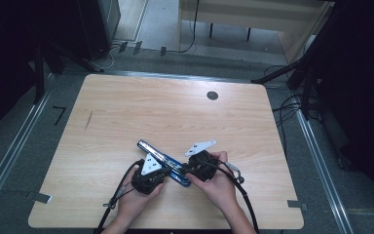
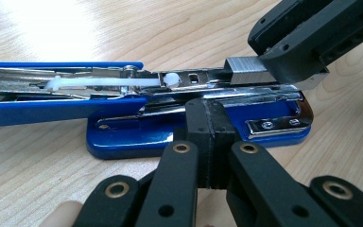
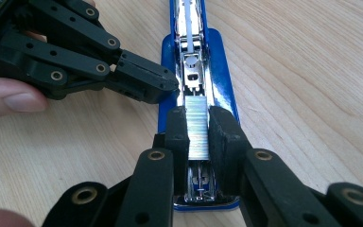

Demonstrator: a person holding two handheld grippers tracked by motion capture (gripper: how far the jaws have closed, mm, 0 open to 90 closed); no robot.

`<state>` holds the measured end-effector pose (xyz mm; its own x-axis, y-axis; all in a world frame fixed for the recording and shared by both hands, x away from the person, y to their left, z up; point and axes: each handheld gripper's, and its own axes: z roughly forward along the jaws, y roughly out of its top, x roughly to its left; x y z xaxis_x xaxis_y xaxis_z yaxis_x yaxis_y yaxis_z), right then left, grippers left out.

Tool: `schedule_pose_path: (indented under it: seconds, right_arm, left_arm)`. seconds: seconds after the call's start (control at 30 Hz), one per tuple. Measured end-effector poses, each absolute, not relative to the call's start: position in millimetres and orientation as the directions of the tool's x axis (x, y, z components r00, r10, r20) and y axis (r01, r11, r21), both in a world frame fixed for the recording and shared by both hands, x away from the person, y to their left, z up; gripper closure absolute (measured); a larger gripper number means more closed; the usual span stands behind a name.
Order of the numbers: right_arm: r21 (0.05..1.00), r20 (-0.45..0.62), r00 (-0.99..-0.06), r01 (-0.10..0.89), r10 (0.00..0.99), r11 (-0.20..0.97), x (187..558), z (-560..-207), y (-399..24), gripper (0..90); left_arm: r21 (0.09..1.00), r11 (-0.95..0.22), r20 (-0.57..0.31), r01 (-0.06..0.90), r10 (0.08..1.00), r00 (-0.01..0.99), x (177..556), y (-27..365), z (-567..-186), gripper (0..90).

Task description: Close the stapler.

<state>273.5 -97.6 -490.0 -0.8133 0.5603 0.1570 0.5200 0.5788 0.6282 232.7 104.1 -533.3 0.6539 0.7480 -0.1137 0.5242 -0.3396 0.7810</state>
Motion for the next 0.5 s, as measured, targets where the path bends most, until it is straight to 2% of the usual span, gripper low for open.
schedule_pose_path:
  seconds: [0.5]
  right_arm:
    - [0.619, 0.143, -0.824, 0.507, 0.549, 0.600, 275.5, -489.3, -95.9, 79.4]
  left_arm:
    - [0.781, -0.339, -0.114, 0.524, 0.748, 0.654, 232.8, 104.1, -533.4, 90.0]
